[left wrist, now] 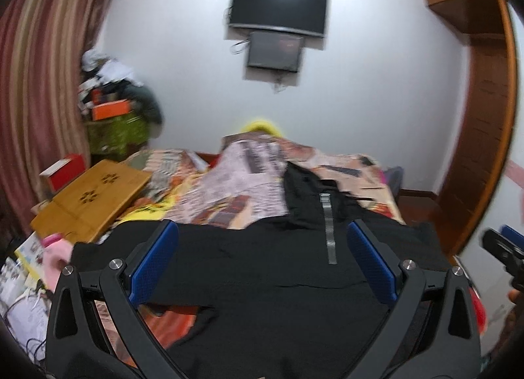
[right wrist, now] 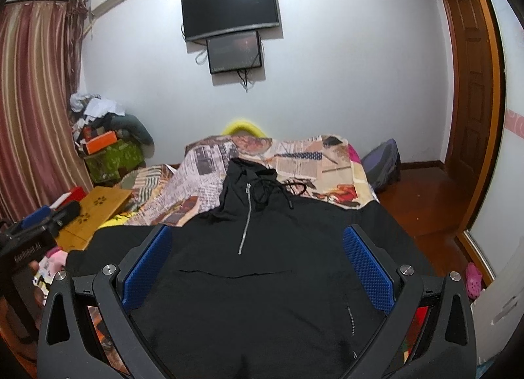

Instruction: Fold large clothes

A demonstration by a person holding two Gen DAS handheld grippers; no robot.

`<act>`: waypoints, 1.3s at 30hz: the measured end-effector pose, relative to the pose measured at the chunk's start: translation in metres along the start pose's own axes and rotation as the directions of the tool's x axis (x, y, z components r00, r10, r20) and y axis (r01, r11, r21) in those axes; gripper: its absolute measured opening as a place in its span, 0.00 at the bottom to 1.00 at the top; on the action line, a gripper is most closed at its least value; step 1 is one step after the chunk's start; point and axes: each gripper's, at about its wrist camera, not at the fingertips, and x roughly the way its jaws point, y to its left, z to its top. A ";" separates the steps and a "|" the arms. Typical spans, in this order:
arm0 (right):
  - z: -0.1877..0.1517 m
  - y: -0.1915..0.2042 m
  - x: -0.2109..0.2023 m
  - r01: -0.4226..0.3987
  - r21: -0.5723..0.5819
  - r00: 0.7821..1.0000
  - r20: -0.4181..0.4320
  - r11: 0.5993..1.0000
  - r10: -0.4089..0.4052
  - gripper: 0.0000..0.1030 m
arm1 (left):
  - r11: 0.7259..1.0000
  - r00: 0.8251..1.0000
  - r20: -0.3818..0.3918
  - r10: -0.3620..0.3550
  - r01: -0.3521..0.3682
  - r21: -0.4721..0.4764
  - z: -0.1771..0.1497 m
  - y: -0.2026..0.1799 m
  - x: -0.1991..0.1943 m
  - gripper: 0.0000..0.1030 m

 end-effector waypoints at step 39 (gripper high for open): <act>-0.020 -0.005 0.121 0.055 0.033 0.945 -0.325 0.998 -0.041 1.00 | 0.621 0.861 -0.507 0.042 -0.420 -0.662 -0.165 0.342 0.185 0.25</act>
